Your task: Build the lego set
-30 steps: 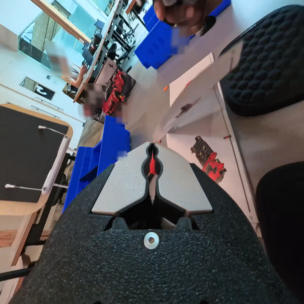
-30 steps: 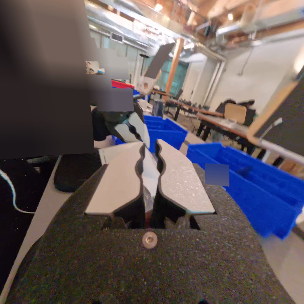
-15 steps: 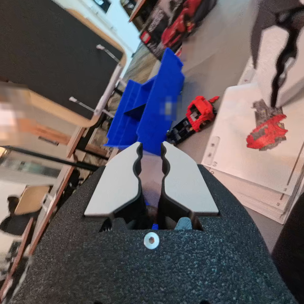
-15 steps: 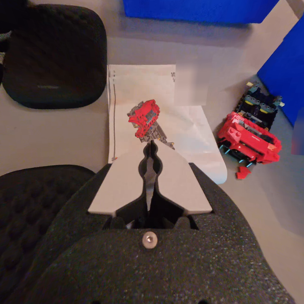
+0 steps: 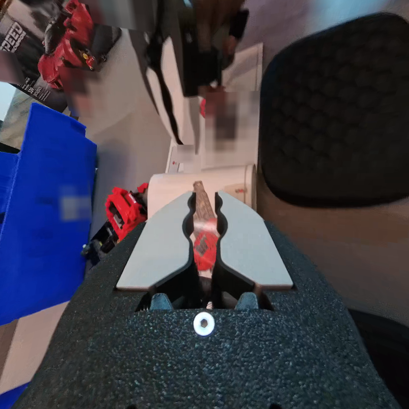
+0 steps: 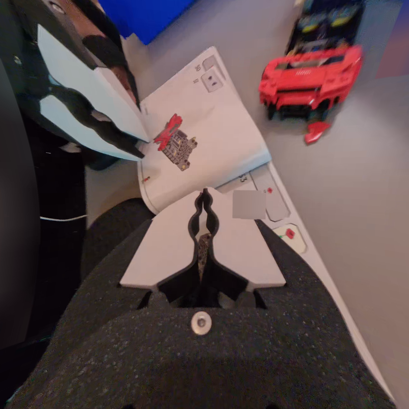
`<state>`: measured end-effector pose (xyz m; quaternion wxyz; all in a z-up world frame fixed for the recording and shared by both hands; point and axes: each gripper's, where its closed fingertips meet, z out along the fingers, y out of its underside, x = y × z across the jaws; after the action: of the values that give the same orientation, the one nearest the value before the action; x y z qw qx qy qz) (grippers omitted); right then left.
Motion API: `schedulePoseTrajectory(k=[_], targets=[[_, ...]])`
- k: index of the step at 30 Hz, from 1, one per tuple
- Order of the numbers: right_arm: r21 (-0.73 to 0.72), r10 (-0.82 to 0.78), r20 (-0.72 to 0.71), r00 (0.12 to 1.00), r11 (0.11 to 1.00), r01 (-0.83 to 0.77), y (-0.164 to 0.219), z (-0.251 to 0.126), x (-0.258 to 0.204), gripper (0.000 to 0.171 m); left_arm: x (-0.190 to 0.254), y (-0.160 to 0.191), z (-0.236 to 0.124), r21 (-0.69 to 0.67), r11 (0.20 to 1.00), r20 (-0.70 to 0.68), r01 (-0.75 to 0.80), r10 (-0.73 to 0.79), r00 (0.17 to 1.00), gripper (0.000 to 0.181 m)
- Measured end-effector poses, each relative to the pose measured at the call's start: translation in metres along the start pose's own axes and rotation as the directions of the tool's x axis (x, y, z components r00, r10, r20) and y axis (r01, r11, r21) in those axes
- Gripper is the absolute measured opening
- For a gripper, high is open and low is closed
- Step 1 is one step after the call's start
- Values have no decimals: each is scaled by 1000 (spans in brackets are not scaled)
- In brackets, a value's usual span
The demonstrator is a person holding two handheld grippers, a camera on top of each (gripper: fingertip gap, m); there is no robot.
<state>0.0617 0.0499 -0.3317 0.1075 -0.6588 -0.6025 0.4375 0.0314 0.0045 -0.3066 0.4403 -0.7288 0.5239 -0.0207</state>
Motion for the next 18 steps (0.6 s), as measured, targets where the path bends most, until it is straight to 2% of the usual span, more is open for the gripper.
schedulePoseTrajectory(k=[2, 5, 9, 11, 13, 18], targets=[[15, 63, 74, 995, 998, -64, 0, 10, -1, 0, -8, -8, 7, 23, 999, -17, 41, -40, 999, 13], [-51, 49, 41, 998, 998, -47, 8, 28, 4, 0, -14, -17, 13, 46, 998, -40, 52, -51, 998, 12], [-12, 94, 93, 991, 996, -93, 0, 40, 0, 0, 4, -28, 25, 88, 996, -123, 13, -2, 992, 10], [-18, 113, 105, 988, 994, -111, 0, 40, 0, 0, 8, -13, 38, 7, 1000, -126, -6, 7, 992, 4], [-18, 147, 117, 982, 989, -146, 1, 40, 1, 0, 12, 17, 45, -139, 990, -147, -35, 14, 989, 0], [-13, 256, 169, 952, 966, -257, 2, 35, 6, 0, 14, 33, 37, -163, 987, -183, 4, -35, 982, 0]])
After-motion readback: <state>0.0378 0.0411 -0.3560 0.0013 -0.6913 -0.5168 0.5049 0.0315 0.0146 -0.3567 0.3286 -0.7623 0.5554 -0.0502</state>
